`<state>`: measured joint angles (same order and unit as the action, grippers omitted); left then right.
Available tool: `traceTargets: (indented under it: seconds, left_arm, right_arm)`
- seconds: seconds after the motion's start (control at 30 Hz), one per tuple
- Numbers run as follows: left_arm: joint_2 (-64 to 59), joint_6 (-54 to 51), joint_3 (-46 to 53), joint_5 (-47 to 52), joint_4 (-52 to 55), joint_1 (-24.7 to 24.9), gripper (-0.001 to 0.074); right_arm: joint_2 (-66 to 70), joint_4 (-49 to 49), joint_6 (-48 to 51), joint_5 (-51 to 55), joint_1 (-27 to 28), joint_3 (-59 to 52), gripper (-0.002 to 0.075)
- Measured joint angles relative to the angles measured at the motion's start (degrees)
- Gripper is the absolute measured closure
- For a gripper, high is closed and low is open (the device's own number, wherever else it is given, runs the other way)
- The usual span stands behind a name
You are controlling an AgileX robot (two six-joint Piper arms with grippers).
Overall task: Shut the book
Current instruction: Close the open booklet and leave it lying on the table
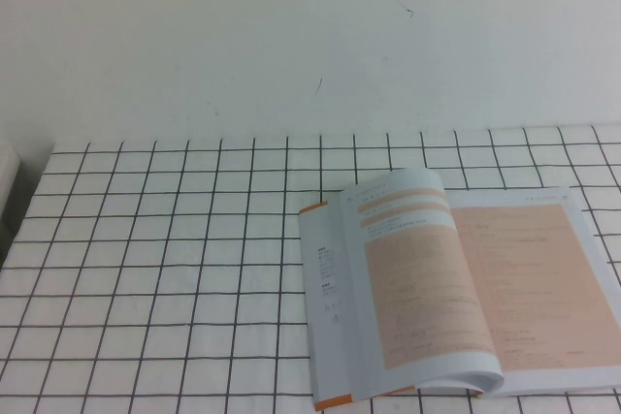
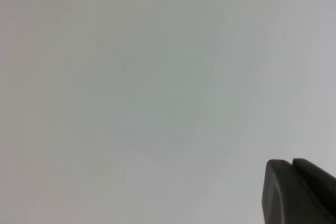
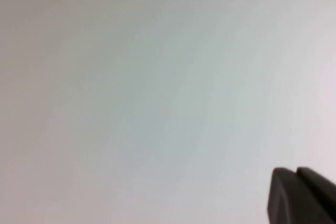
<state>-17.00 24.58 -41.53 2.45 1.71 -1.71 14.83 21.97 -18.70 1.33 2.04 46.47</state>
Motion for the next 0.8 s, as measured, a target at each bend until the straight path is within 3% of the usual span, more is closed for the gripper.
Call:
traceTargets:
  seconds: [0.13,0.23,0.5,0.63,0.8]
  left_arm:
    - [-5.86,0.00,-2.54,17.91,0.00,0.00,0.0737]
    - [-9.26,0.00,-1.74,23.86,0.56,0.51,0.0737]
    - [-12.59,-0.34,4.34,27.59,-1.23,2.11,0.0737]
    - [-14.60,-3.82,6.97,29.90,-7.42,2.11,0.0737]
    - [-20.48,-18.54,7.46,33.09,-19.84,2.11,0.0737]
  right_arm:
    - [8.19,-0.29,1.17,18.94,0.00,2.92,0.0729]
    - [13.83,-1.77,1.40,28.18,0.00,2.92,0.0729]
    - [18.14,-11.72,3.61,32.79,-3.17,1.06,0.0729]
    - [24.23,-20.65,15.58,35.48,-4.24,-0.87,0.0729]
    - [36.81,-33.93,32.76,42.16,-4.56,0.11,0.0729]
